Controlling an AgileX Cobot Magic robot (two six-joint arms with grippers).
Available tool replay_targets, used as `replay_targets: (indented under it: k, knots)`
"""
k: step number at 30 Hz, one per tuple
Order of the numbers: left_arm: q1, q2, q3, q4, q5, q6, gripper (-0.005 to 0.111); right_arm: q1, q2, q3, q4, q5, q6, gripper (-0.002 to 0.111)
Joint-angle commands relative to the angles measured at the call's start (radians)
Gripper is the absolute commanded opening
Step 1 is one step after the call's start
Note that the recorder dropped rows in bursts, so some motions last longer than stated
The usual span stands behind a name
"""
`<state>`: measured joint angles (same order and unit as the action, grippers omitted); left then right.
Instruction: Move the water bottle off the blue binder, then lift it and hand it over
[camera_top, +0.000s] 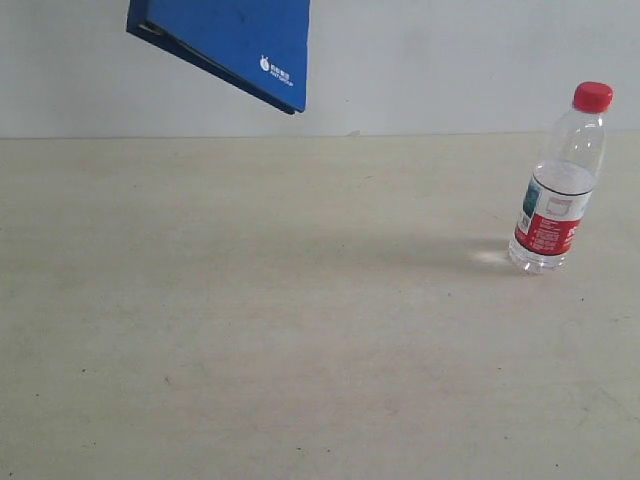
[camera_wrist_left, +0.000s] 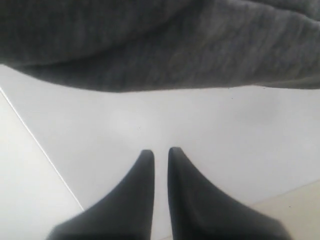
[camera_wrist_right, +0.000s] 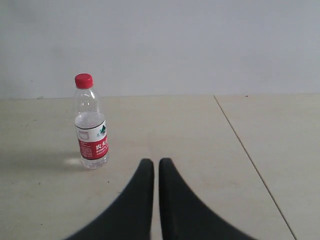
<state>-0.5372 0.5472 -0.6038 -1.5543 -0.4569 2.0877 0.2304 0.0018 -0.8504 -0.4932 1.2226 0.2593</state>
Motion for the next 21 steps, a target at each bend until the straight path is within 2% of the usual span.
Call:
replay_targets:
  k: [1,7,9,10,11,14,17,19,21]
  knots:
    - [-0.002,-0.007,0.001,-0.001,0.002,-0.010,0.007,-0.001,-0.002,0.002,-0.010,-0.002,-0.001,0.001]
    - [0.003,-0.021,0.001,-0.016,-0.023,-0.010,0.007,-0.001,-0.002,0.002,-0.010,-0.002,-0.001,0.001]
    - [0.043,-0.043,0.006,-0.059,-0.002,-0.010,0.007,-0.001,-0.002,0.002,-0.010,-0.002,-0.001,0.001]
    - [0.084,-0.058,0.024,-0.048,0.083,-0.010,0.007,-0.001,-0.002,0.002,-0.010,-0.002,-0.001,0.001]
    - [0.196,-0.090,0.080,-0.007,0.354,-0.010,0.007,-0.001,-0.002,0.002,-0.010,-0.002,-0.001,0.001]
    - [0.387,-0.158,0.188,0.053,0.709,-0.105,0.007,-0.001,-0.002,0.002,-0.010,-0.002,-0.003,0.001]
    - [0.545,-0.251,0.296,0.111,0.862,-0.151,0.007,-0.001,-0.002,0.002,-0.010,-0.002,-0.003,0.001]
    - [0.600,-0.331,0.343,0.223,0.870,-0.151,0.007,-0.001,-0.002,0.002,-0.010,-0.002,-0.003,0.001]
    - [0.618,-0.417,0.380,0.324,0.839,-0.151,0.007,-0.001,-0.002,0.002,-0.010,-0.002,-0.001,0.001]
